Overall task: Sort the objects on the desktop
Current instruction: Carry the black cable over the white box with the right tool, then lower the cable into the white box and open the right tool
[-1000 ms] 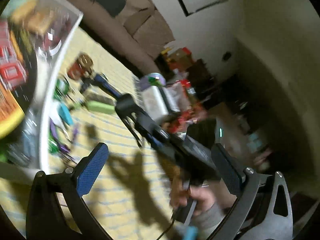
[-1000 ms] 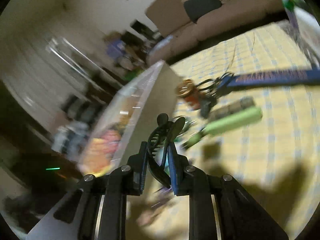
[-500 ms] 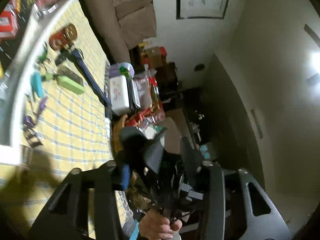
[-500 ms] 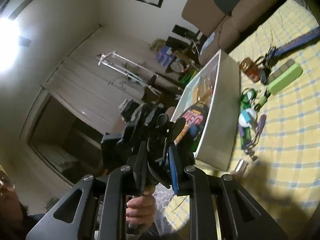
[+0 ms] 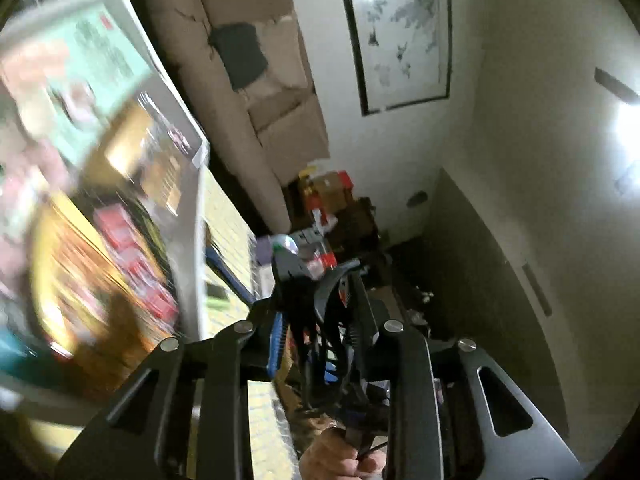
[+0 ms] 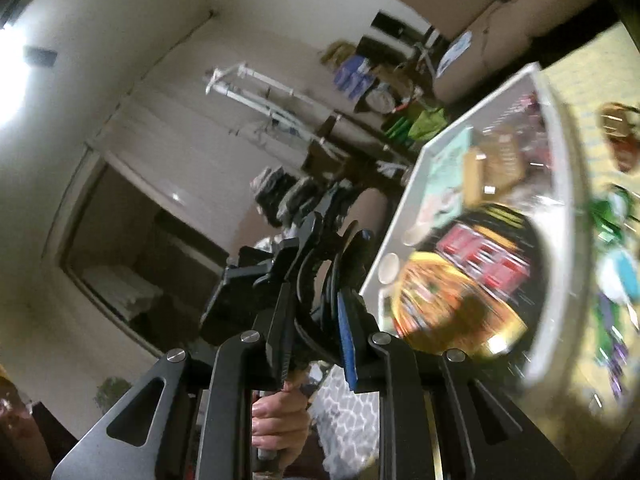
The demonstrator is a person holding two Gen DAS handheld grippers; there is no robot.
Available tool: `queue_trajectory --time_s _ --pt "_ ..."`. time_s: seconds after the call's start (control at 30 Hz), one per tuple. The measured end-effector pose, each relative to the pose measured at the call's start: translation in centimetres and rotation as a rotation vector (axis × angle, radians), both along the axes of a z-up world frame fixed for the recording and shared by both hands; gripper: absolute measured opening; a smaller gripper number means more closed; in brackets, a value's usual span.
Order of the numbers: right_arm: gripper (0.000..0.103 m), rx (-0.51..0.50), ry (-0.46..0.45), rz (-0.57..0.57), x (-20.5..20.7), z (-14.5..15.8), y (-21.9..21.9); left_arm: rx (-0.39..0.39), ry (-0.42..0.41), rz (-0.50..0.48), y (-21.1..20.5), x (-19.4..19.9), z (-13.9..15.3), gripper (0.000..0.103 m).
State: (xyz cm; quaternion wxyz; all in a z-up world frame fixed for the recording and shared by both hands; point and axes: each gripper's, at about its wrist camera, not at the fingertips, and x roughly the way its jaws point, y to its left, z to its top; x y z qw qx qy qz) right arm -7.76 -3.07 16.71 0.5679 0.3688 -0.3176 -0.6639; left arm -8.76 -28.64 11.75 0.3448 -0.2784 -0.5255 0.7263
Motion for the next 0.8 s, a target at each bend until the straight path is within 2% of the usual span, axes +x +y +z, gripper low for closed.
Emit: queue_trajectory --time_s 0.1,0.2,0.37,0.43,0.53,0.57,0.63,0.67,0.8 --pt "0.020 0.048 -0.005 0.043 -1.3 -0.9 -5.2 -0.015 -0.045 0.072 -4.3 -0.3 -1.3 0.026" --pt "0.020 0.106 -0.015 0.074 -2.4 -2.5 -9.0 -0.066 -0.110 0.132 -7.1 -0.6 -3.0 0.030" --pt "0.020 0.194 -0.036 0.084 -3.3 -5.2 -13.0 -0.238 -0.195 0.192 -9.4 -1.1 -4.2 0.037" --pt "0.020 0.230 -0.016 0.079 -2.9 -5.5 -13.6 -0.311 -0.196 0.224 -10.0 -0.9 -3.6 0.048" --pt "0.023 0.390 0.075 0.042 -1.7 -5.2 -14.9 -0.409 -0.195 0.270 -10.2 -0.3 -2.2 0.063" --pt "0.026 0.466 0.113 0.030 -1.1 -4.9 -15.4 -0.436 -0.194 0.280 -10.1 0.0 -1.8 0.065" --pt "0.031 0.535 0.186 0.019 -0.1 -4.3 -15.5 -0.476 -0.183 0.292 -9.9 0.7 -0.8 0.066" --pt "0.041 0.570 0.222 0.005 0.5 -3.9 -15.4 -0.485 -0.179 0.292 -10.1 1.0 -0.6 0.066" --pt "0.049 0.650 0.336 -0.025 2.5 -2.8 -14.5 -0.518 -0.176 0.282 -9.5 1.6 0.2 0.067"
